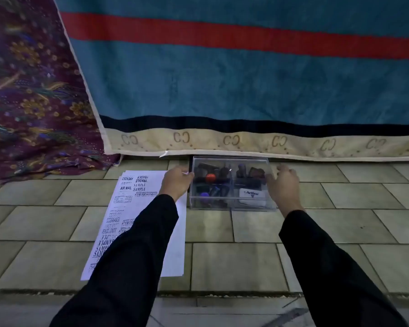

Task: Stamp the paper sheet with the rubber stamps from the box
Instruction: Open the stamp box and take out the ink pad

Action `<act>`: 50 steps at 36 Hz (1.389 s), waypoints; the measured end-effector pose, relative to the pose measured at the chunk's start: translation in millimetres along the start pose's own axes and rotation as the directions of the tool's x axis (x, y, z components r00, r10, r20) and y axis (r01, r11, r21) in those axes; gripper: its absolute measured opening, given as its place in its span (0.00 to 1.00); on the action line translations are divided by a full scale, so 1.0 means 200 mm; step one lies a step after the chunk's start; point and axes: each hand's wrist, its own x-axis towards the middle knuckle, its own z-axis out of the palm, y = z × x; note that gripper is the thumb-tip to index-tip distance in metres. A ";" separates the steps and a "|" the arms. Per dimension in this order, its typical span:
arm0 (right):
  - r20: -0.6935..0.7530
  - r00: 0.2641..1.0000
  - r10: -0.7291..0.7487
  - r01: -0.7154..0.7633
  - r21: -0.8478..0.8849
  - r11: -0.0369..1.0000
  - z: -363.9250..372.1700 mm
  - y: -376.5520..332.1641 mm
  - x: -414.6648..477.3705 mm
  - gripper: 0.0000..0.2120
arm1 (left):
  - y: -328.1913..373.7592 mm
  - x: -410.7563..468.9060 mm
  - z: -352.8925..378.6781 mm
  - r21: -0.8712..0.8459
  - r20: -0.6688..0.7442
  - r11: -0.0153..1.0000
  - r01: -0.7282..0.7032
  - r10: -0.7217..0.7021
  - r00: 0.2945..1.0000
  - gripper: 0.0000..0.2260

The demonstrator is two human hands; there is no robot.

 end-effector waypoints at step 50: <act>0.303 0.929 0.211 -0.186 -0.109 0.976 -0.17 0.35 -0.49 0.08 | -0.28 -0.65 0.04 0.123 0.071 0.986 0.111 -0.120 0.990 0.07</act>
